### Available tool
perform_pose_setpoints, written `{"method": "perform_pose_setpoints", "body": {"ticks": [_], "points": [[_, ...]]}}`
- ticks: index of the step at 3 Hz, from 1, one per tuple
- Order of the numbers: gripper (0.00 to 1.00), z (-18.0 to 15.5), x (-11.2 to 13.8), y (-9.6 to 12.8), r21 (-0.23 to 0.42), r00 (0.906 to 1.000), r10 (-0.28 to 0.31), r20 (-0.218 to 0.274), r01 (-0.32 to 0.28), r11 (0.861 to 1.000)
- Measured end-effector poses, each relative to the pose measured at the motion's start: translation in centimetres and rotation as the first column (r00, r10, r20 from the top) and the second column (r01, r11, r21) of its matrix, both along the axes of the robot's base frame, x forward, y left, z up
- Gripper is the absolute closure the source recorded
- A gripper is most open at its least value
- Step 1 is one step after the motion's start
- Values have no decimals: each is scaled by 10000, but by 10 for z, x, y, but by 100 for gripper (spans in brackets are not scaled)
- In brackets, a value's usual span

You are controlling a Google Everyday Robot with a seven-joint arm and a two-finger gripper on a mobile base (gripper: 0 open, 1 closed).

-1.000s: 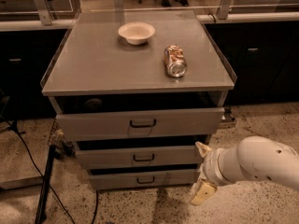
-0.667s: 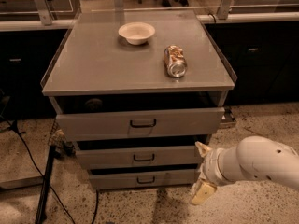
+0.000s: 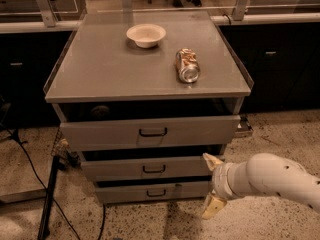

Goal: Open middle drawer

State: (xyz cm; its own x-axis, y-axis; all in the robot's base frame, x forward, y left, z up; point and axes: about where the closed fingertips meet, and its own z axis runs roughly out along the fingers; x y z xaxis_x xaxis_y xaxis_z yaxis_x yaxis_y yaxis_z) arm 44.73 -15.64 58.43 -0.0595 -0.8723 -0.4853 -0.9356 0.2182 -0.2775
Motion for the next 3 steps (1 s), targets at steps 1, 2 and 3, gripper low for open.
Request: {"method": "perform_pose_setpoints", "body": {"ticks": [1, 2, 3], "points": [[0, -19, 17, 5, 31, 9990, 253, 366, -255, 9997], [0, -36, 32, 9, 55, 9981, 402, 475, -405, 9992], [0, -56, 46, 11, 26, 9985, 431, 343, -432, 9991]]}}
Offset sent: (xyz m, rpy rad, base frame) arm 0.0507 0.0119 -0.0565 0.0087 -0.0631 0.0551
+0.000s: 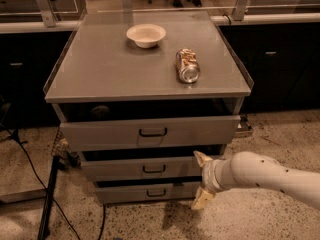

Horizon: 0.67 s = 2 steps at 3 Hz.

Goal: Open middle drawer

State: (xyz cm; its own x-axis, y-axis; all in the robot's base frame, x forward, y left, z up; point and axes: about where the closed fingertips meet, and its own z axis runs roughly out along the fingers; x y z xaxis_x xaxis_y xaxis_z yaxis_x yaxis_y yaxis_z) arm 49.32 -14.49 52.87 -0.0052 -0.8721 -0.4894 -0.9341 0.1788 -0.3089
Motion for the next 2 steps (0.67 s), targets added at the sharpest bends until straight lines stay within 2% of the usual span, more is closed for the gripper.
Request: {"method": "perform_pose_setpoints", "body": {"ticks": [2], "points": [[0, -37, 25, 1, 128, 9996, -104, -265, 108, 9999]]}}
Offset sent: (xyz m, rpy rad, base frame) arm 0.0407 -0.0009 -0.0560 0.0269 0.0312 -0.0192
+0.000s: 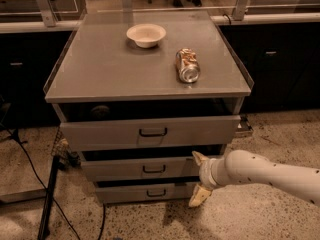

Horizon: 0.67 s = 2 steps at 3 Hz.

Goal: Open middle drawer

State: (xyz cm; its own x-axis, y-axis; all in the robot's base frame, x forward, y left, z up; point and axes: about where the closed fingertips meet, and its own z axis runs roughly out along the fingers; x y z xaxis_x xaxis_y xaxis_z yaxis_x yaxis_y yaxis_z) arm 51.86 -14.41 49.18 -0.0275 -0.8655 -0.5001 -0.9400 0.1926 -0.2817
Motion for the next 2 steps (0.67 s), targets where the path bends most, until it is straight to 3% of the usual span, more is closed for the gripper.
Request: {"method": "perform_pose_setpoints", "body": {"ticks": [2], "points": [[0, -24, 25, 11, 331, 9999, 168, 23, -168, 9993]]}}
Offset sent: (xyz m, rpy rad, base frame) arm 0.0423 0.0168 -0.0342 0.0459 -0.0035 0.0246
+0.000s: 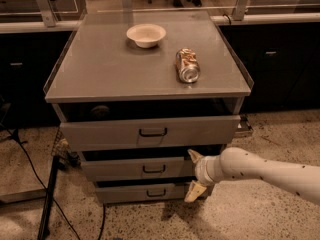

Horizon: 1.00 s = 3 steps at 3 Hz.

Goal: Open middle drawer

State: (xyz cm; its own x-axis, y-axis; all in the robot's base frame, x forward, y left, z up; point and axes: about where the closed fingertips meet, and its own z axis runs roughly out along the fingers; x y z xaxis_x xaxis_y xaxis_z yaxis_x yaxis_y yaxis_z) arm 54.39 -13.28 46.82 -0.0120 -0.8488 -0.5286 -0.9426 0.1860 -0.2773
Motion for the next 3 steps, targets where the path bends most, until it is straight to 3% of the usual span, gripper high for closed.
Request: {"method": "perform_pose_setpoints", "body": {"ticks": [3], "points": [[0, -24, 32, 18, -323, 9988, 360, -328, -370, 9988]]}}
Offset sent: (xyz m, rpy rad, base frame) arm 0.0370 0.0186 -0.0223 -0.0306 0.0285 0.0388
